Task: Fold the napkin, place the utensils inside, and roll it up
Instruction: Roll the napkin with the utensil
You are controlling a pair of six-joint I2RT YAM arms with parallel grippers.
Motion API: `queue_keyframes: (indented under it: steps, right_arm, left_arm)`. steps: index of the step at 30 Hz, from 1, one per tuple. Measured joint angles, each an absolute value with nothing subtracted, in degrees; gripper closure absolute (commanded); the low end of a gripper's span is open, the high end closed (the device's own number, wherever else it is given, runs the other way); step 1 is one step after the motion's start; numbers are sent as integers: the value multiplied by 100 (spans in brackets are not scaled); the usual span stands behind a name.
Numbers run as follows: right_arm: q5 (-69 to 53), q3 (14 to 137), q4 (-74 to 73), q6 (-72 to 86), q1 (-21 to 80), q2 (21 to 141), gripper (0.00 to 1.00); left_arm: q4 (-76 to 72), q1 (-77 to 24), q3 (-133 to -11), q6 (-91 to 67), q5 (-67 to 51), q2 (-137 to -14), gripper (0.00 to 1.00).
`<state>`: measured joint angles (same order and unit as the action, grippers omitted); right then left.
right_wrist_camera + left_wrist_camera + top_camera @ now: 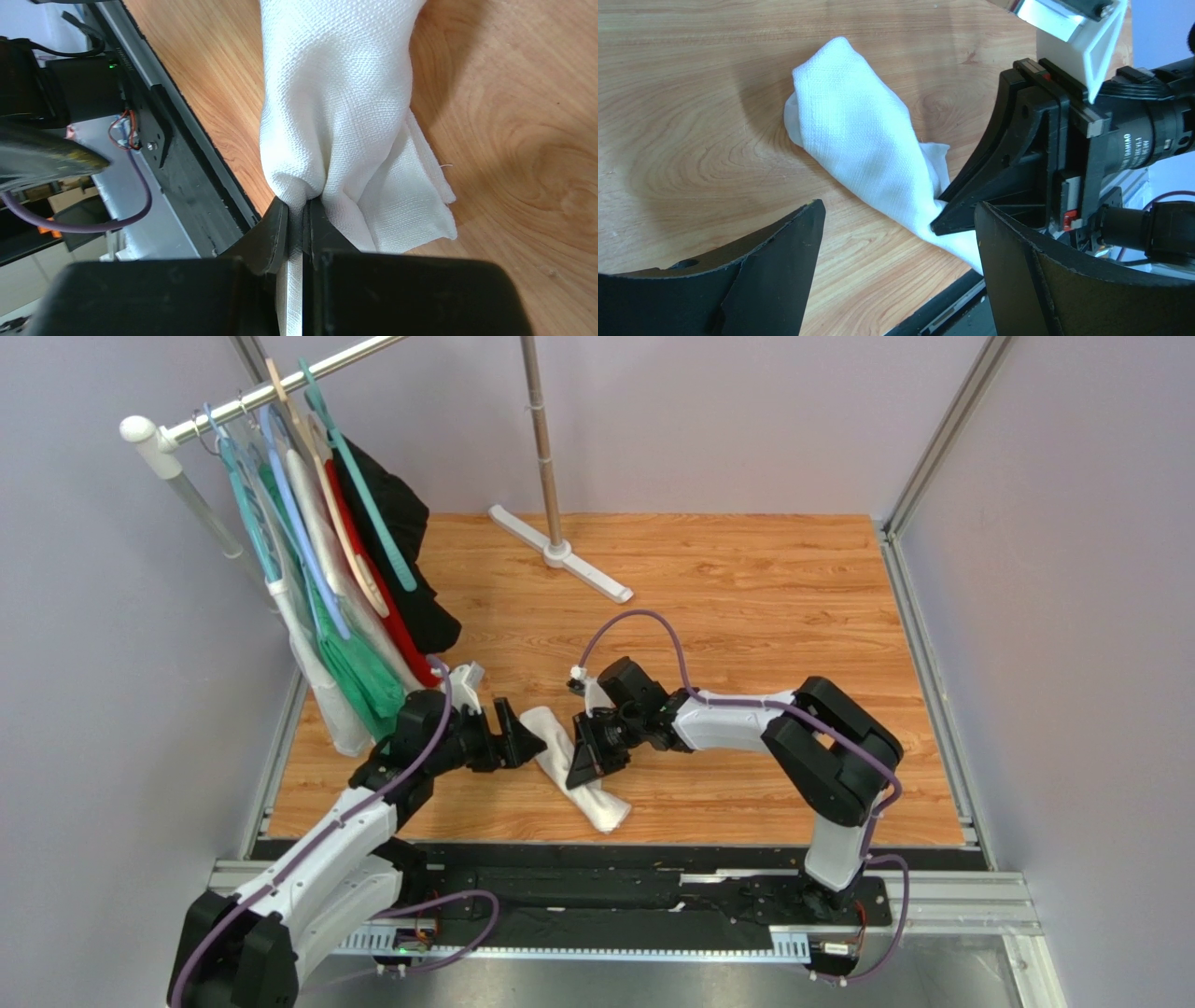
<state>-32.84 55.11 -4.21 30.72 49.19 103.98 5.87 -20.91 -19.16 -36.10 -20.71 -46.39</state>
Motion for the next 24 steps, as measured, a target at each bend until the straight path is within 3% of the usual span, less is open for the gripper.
queue_keyframes:
  steps: [17,20,24]
  right_arm:
    - [-4169,5500,-62,3321,4683,10731,100]
    - [-4217,5502,-38,3321,4672,10761,100]
    - [-4254,5502,-3,3323,4654,10794,100]
  left_arm:
    - [-1367,-2091,-1461,-4091,-2220,-6471,23]
    - [-1557,-2091,-1455,-4145,-2226,-6648,28]
    - [-1938,-2091,-1457,-4230,-2290,-7004,42]
